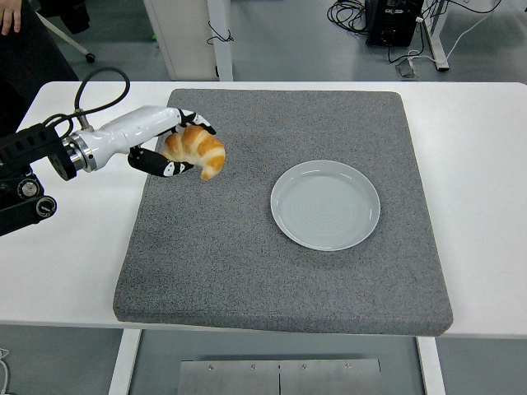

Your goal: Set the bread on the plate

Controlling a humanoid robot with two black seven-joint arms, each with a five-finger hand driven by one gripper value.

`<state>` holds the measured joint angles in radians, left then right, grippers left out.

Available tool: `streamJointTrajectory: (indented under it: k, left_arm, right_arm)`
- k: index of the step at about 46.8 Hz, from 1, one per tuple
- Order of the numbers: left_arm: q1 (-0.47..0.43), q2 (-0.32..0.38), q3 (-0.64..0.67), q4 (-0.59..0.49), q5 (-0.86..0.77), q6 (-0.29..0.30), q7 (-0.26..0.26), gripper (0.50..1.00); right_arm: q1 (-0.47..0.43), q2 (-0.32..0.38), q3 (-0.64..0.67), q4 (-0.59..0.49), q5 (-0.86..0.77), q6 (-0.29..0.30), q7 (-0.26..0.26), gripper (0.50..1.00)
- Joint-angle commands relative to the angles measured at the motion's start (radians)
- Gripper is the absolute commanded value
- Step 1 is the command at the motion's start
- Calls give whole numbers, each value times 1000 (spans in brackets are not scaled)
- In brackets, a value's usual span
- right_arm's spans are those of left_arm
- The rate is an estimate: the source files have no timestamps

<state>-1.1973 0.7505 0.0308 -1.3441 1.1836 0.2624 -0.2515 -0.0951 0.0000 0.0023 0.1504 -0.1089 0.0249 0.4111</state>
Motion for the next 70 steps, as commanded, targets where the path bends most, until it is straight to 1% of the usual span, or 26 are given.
streamJointTrajectory:
  k: [1, 5, 10, 13, 31, 33, 38, 45, 51, 60, 70]
  left_arm:
    - [-33, 4, 0, 0, -21, -2, 0, 500]
    - [-64, 3, 0, 0, -42, -11, 1, 500]
    - [-100, 3, -3, 0, -56, -60, 3, 500]
    - [-113, 3, -8, 0, -70, -75, 3, 500]
    - [-156, -13, -26, 6, -76, -81, 9, 500]
    - [-165, -31, -25, 10, -76, -81, 9, 500]
    - [-176, -102, -22, 20, -76, -83, 11, 500]
    - [-174, -145, -22, 43, -76, -98, 14, 500]
    - [-174, -201, -25, 79, -76, -100, 40, 500]
    - [-174, -269, -25, 123, -73, -100, 49, 500]
    - [-166, -376, -22, 181, -62, -98, 55, 500]
  right_arm:
    - [0, 0, 1, 0, 0, 1, 0, 1000]
    - [0, 0, 1, 0, 0, 0, 0, 1000]
    - [0, 0, 1, 0, 0, 0, 0, 1000]
    - [0, 0, 1, 0, 0, 0, 0, 1000]
    - [0, 0, 1, 0, 0, 0, 0, 1000]
    - [0, 0, 1, 0, 0, 0, 0, 1000]
    - [0, 0, 1, 0, 0, 0, 0, 1000]
    - [0, 0, 1, 0, 0, 0, 0, 1000]
    - [0, 0, 1, 0, 0, 0, 0, 1000]
    - [0, 0, 1, 0, 0, 0, 0, 1000]
    - [0, 0, 1, 0, 0, 1, 0, 1000]
